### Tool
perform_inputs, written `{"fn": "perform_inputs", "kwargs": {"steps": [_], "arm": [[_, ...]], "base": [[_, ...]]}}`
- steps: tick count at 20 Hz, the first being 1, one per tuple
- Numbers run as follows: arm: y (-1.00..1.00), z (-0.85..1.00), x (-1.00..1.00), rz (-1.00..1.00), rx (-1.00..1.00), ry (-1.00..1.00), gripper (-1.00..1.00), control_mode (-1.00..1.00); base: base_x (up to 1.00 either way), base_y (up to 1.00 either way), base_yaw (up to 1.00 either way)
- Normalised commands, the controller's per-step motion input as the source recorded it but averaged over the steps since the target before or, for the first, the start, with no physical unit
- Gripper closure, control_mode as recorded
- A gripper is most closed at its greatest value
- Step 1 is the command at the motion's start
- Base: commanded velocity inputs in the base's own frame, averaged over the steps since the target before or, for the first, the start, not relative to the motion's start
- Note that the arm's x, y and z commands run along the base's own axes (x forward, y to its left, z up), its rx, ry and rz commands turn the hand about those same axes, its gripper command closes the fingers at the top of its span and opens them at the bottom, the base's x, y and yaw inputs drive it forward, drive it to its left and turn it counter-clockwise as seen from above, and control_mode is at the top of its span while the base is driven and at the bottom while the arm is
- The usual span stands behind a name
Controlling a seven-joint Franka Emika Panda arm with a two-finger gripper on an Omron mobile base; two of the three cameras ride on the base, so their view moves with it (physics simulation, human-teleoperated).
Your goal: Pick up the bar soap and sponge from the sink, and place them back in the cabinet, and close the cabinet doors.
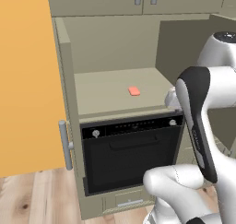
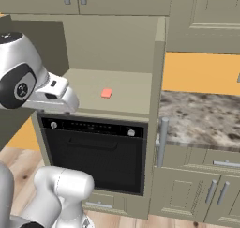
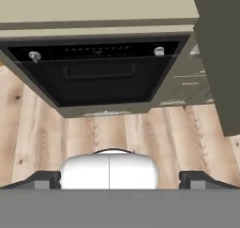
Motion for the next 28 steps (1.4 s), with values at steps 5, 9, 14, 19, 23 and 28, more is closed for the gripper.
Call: {"fn": "perform_inputs", "kwargs": {"steps": [5, 9, 14, 19, 23, 28], "arm": [[0.0, 0.05, -0.3, 0.0, 0.0, 0.1, -1.0, -1.0], [0.0, 0.0, -0.26, 0.0, 0.0, 0.03, -1.0, -1.0], [0.0, 0.0, -0.27, 0.0, 0.0, 0.0, -1.0, -1.0], [0.0, 0.0, -0.48, 0.0, 0.0, 0.0, -1.0, -1.0], [0.0, 0.0, -0.34, 0.0, 0.0, 0.0, -1.0, -1.0], [0.0, 0.0, -0.09, 0.0, 0.0, 0.0, -1.0, -1.0]], "base": [[0.0, 0.0, 0.0], [0.0, 0.0, 0.0], [0.0, 0.0, 0.0], [0.0, 0.0, 0.0], [0.0, 0.0, 0.0], [0.0, 0.0, 0.0]]}}
